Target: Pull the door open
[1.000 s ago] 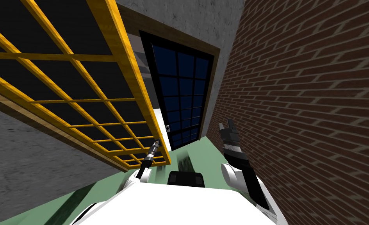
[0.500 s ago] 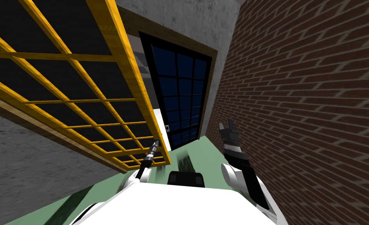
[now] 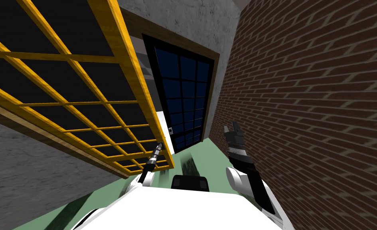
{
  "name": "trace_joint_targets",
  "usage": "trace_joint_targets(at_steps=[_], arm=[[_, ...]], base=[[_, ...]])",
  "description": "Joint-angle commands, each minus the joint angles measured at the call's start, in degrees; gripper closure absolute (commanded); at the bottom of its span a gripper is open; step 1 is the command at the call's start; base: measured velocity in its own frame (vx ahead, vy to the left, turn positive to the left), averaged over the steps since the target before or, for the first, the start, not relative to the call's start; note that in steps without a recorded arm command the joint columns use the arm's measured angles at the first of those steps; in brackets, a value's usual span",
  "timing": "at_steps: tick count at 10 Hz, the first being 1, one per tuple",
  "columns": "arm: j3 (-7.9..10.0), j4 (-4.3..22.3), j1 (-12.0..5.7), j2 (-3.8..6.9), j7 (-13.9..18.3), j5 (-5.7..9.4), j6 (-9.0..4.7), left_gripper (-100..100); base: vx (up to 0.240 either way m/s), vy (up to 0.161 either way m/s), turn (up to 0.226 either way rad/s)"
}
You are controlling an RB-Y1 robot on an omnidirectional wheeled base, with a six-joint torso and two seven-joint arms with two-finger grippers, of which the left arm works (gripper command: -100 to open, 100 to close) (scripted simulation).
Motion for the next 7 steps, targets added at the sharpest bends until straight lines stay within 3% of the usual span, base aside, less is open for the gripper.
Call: trace_joint_targets(at_steps=[1,6,7], arm=[[-0.48,0.6,-0.19,-0.25,2.9,0.72,-0.09,100],[-1.28,0.3,-0.02,-0.05,9.9,2.91,0.06,100],[-1.28,0.3,-0.02,-0.05,10.1,2.91,0.06,100]], base=[[-0.031,0.012,-0.050],[-0.038,0.019,-0.060],[-0.029,0.014,-0.034]])
